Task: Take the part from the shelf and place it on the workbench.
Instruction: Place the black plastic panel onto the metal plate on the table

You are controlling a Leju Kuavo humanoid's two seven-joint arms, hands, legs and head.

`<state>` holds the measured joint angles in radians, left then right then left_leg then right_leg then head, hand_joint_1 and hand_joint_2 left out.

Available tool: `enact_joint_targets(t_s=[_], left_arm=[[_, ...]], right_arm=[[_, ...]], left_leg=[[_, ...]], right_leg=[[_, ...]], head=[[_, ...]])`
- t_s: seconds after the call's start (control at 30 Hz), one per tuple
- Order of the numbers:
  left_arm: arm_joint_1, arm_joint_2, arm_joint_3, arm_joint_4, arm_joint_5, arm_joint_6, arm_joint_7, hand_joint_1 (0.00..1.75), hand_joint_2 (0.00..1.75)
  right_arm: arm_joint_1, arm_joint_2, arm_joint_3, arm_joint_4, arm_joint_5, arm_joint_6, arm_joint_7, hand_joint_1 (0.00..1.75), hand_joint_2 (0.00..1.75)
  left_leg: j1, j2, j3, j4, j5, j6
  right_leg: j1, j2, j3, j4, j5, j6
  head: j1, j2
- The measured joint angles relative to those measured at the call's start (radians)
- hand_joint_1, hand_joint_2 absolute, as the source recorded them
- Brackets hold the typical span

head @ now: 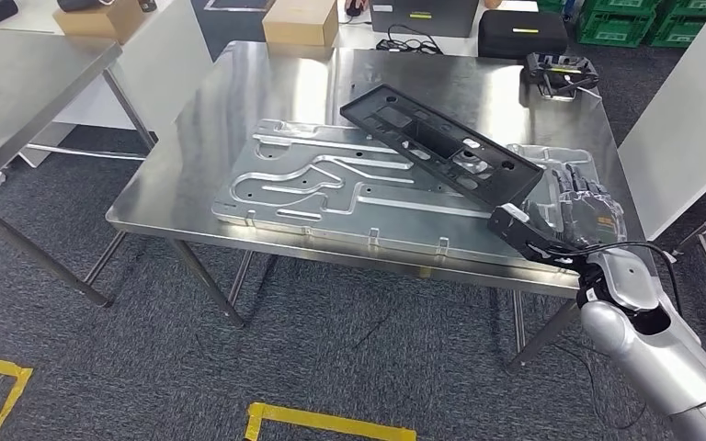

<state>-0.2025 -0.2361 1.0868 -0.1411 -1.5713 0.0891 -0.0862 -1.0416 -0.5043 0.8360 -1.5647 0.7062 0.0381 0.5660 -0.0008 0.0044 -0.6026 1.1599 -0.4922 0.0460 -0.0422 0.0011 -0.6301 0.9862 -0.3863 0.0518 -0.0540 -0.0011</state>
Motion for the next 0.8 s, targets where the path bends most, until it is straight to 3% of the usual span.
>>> enact_joint_targets(t_s=[0.07,0.1,0.2,0.23,0.27,0.37,0.4,0.43,0.47,0.53,0.6,0.63,0.7,0.73,0.8], left_arm=[[-0.002,0.000,0.000,0.000,0.000,0.001,0.000,0.00,0.00],[-0.003,0.001,0.000,0.000,0.000,0.001,0.000,0.00,0.00],[-0.002,0.001,0.000,0.000,0.000,0.003,0.002,0.00,0.00],[-0.002,0.001,-0.001,0.000,0.000,0.003,0.002,0.00,0.00],[-0.002,0.001,-0.001,0.000,0.000,0.004,0.003,0.00,0.00],[-0.002,0.001,-0.001,0.000,0.000,0.004,0.003,0.00,0.00],[-0.002,0.001,-0.001,0.000,0.000,0.003,0.003,0.00,0.00],[-0.002,0.000,-0.001,0.000,0.000,0.003,0.003,0.00,0.00],[-0.002,0.000,-0.001,0.000,0.001,0.003,0.003,0.00,0.00],[-0.002,0.000,-0.001,0.000,0.002,0.004,0.003,0.00,0.00],[-0.004,0.000,0.000,0.000,0.004,0.006,0.004,0.00,0.00],[-0.005,0.000,0.000,0.000,0.005,0.006,0.003,0.00,0.00],[-0.005,0.000,0.000,0.000,0.008,0.006,0.003,0.00,0.00],[-0.004,0.000,0.000,0.000,0.009,0.006,0.002,0.00,0.00],[-0.002,0.000,0.000,0.000,0.010,0.003,0.002,0.00,0.00]], right_arm=[[0.000,-0.003,-0.006,-0.005,0.006,0.000,0.001,0.00,0.00],[-0.001,-0.005,-0.009,-0.008,0.009,0.000,0.003,0.00,0.00],[0.004,-0.009,-0.010,-0.013,0.016,0.000,0.008,0.00,0.00],[0.006,-0.012,-0.011,-0.015,0.018,0.000,0.009,0.00,0.00],[0.009,-0.015,-0.011,-0.016,0.021,0.000,0.010,0.00,0.00],[0.017,-0.023,-0.012,-0.017,0.029,0.001,0.012,0.00,0.00],[0.022,-0.023,-0.012,-0.017,0.031,0.001,0.012,0.00,0.00],[0.025,-0.024,-0.012,-0.017,0.033,0.001,0.012,0.00,0.00],[0.028,-0.025,-0.012,-0.017,0.034,0.001,0.012,0.00,0.00],[0.028,-0.025,-0.014,-0.017,0.036,0.001,0.012,0.00,0.00],[0.024,-0.024,-0.018,-0.020,0.039,0.001,0.012,0.00,0.00],[0.023,-0.024,-0.020,-0.021,0.042,0.001,0.011,0.00,0.00],[0.023,-0.024,-0.021,-0.022,0.045,0.001,0.011,0.00,0.00],[0.023,-0.024,-0.021,-0.022,0.046,0.002,0.010,0.00,0.00],[0.023,-0.023,-0.021,-0.023,0.047,0.003,0.010,0.00,0.00]], left_leg=[[-0.008,0.000,0.090,-0.137,0.011,0.016],[-0.013,-0.001,0.112,-0.178,0.009,0.019],[-0.019,-0.002,0.107,-0.202,0.027,0.026],[-0.017,-0.001,0.101,-0.206,0.040,0.031],[-0.015,0.000,0.093,-0.212,0.054,0.037],[-0.017,0.002,0.058,-0.213,0.088,0.051],[-0.019,0.002,0.044,-0.213,0.099,0.053],[-0.021,0.002,0.031,-0.212,0.109,0.053],[-0.022,0.002,0.017,-0.211,0.120,0.052],[-0.023,0.000,-0.007,-0.207,0.138,0.046],[-0.027,-0.006,-0.022,-0.201,0.154,0.037],[-0.028,-0.009,-0.027,-0.200,0.161,0.031],[-0.026,-0.014,-0.034,-0.199,0.171,0.020],[-0.023,-0.015,-0.041,-0.190,0.162,0.013],[-0.014,-0.015,-0.071,-0.119,0.093,-0.004]], right_leg=[[0.002,-0.001,-0.013,-0.002,0.017,0.008],[0.002,-0.002,-0.014,-0.005,0.025,0.013],[-0.003,-0.004,-0.015,-0.016,0.044,0.033],[-0.003,-0.004,-0.021,-0.009,0.029,0.036],[-0.003,-0.003,-0.032,0.018,-0.005,0.038],[0.004,-0.002,-0.077,0.199,-0.147,0.038],[0.006,-0.002,-0.082,0.249,-0.163,0.039],[0.007,-0.002,-0.073,0.270,-0.155,0.039],[0.007,-0.002,-0.047,0.256,-0.131,0.038],[0.008,0.004,0.053,0.137,-0.094,0.034],[0.012,0.016,0.139,0.010,-0.101,0.026],[0.015,0.020,0.155,-0.020,-0.110,0.021],[0.016,0.010,0.150,-0.029,-0.104,0.008],[0.015,0.004,0.145,-0.030,-0.098,-0.001],[0.010,-0.010,0.130,-0.032,-0.080,-0.016]], head=[[0.000,0.000],[0.000,0.000],[0.001,0.000],[0.001,0.000],[0.001,0.000],[0.001,0.000],[0.001,0.000],[0.001,0.000],[0.001,0.000],[0.001,0.000],[0.000,0.000],[0.000,0.000],[0.001,0.000],[0.000,0.000],[0.000,0.000]])
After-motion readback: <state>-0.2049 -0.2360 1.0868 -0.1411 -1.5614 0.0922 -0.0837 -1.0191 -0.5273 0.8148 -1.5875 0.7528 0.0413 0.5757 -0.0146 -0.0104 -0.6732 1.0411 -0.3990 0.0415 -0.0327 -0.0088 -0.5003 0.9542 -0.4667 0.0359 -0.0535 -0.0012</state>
